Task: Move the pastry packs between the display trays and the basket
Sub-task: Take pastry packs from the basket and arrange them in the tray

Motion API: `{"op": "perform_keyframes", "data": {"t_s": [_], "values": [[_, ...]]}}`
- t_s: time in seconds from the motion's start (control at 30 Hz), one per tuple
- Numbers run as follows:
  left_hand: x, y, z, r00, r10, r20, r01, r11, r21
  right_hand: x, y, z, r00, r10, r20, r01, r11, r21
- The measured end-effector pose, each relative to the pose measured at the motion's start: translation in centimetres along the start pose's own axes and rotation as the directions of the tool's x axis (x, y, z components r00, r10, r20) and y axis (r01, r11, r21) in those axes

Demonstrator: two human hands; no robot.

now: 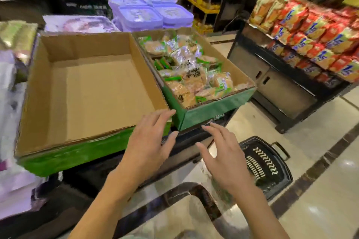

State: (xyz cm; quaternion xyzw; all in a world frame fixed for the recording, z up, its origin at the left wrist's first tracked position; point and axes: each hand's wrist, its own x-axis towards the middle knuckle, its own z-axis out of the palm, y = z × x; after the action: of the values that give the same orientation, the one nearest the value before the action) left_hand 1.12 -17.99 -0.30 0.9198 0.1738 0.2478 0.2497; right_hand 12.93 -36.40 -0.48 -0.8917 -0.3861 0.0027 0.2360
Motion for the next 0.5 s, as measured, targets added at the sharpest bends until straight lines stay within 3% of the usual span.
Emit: {"op": "perform_keyframes", "data": {"t_s": [0.27, 0.4, 0.5], "values": [[11.4, -2.9, 4.9, 0.997, -0.063, -0.046, 0.064, 0.998, 0.017, 15.5, 6.1, 0.0, 0.993, -0.114, -0.015, 0.115, 0.992, 0.06], [15.8, -4.5, 7.2, 0.975, -0.208, -0.073, 0.211, 0.977, 0.034, 24.3, 9.5, 1.1, 0.97, -0.227, 0.088, 0.217, 0.97, 0.114], [17.5, -4.9, 8.5, 0.936, -0.337, -0.1, 0.344, 0.937, 0.067, 29.9, 10.8, 2.0, 0.902, -0.338, 0.266, 0.322, 0.941, 0.104]]}}
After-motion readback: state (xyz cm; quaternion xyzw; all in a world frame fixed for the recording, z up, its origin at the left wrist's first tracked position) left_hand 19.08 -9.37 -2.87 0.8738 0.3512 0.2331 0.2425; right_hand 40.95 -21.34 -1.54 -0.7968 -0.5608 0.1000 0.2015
